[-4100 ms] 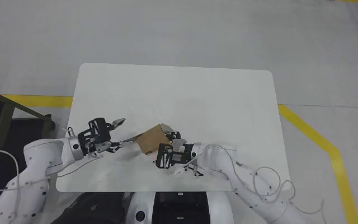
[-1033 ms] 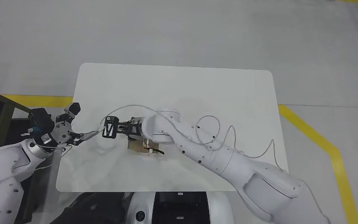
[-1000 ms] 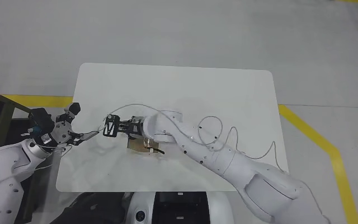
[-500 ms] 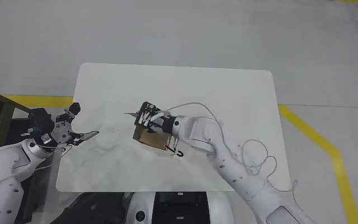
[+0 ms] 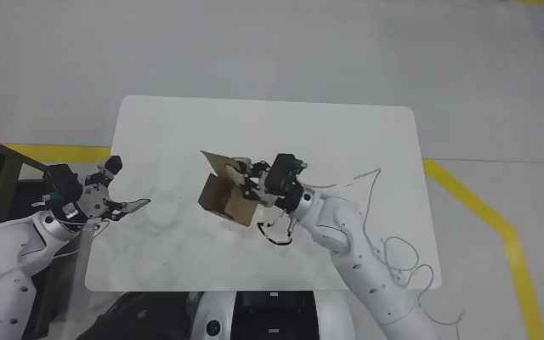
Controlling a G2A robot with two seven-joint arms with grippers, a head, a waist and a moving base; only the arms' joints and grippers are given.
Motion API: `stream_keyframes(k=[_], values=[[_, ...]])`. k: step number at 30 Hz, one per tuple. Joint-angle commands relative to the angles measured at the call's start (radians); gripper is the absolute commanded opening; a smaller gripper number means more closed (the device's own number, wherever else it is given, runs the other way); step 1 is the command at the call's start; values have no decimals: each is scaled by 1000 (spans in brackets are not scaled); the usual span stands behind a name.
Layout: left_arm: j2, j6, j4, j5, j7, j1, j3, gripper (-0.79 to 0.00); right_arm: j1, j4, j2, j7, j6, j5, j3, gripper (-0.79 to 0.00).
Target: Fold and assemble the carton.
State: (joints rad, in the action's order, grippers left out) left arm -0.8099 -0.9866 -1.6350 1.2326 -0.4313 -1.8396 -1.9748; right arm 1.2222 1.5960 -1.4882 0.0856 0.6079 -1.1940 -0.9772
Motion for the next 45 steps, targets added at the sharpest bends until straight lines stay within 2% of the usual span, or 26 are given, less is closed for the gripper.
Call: stream_keyframes(k=[1, 6, 20, 31, 36, 45], values=[[0, 0, 0, 0, 0, 0, 0, 0, 6, -35, -2, 90, -4, 27, -3, -785], [0, 0, 0, 0, 0, 0, 0, 0, 12, -95, -7, 190, -23, 62, 11, -785], [0, 0, 0, 0, 0, 0, 0, 0, 17, -96, -9, 188, -46, 75, 18, -785], [0, 0, 0, 0, 0, 0, 0, 0, -11, -240, -31, 262, -283, -24, 79, -785], [0, 0, 0, 0, 0, 0, 0, 0, -31, -308, -45, 305, -357, -23, 97, -785], [0, 0, 0, 0, 0, 0, 0, 0, -50, -439, -61, 396, -389, 24, 100, -785]])
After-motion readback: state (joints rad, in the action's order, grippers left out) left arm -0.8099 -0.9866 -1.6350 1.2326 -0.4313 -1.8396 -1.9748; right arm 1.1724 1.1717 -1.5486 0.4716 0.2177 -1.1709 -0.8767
